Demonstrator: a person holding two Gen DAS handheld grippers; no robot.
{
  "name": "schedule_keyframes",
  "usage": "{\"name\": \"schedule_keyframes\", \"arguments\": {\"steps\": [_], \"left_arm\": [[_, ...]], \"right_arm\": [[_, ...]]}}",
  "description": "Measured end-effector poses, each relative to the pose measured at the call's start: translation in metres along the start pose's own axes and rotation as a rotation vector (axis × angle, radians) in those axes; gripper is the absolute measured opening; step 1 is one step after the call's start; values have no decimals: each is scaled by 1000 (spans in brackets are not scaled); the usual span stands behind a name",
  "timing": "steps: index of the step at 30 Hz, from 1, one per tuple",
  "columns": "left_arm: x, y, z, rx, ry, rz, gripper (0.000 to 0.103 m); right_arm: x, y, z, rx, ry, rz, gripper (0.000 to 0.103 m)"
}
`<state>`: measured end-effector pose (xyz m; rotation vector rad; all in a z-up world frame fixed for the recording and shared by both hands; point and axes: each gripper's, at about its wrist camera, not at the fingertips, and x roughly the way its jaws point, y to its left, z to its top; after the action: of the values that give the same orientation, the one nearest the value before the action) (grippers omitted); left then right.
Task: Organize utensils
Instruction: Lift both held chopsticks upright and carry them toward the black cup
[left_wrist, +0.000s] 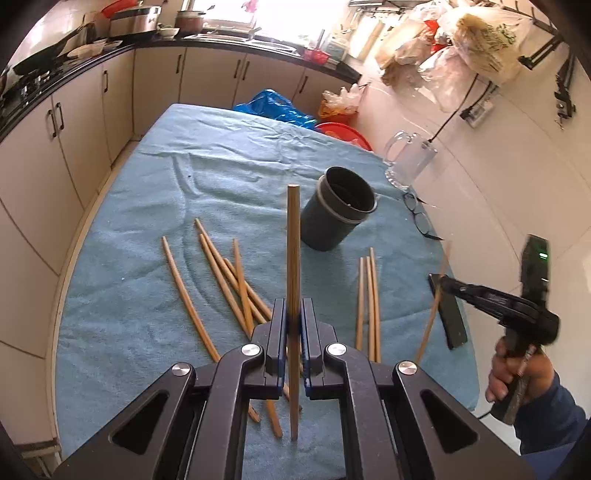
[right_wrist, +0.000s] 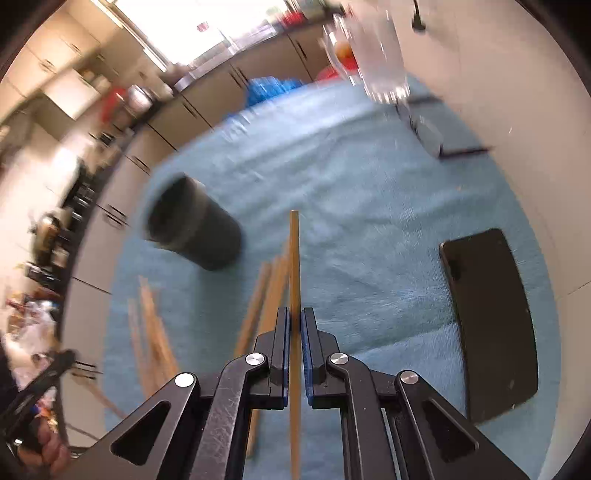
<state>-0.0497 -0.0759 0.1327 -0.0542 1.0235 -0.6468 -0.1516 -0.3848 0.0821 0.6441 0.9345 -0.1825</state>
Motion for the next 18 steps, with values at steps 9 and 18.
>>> {"name": "schedule_keyframes", "arguments": {"steps": [9,18], "left_arm": [[-13,-18,5,77,-23,-41,6],[-25,-27,15,119,-58,-54,6]], "right_arm": [[-58,24,-28,-34,-187,11,6],[-90,36,-29,-59,-277,-13,6]]}}
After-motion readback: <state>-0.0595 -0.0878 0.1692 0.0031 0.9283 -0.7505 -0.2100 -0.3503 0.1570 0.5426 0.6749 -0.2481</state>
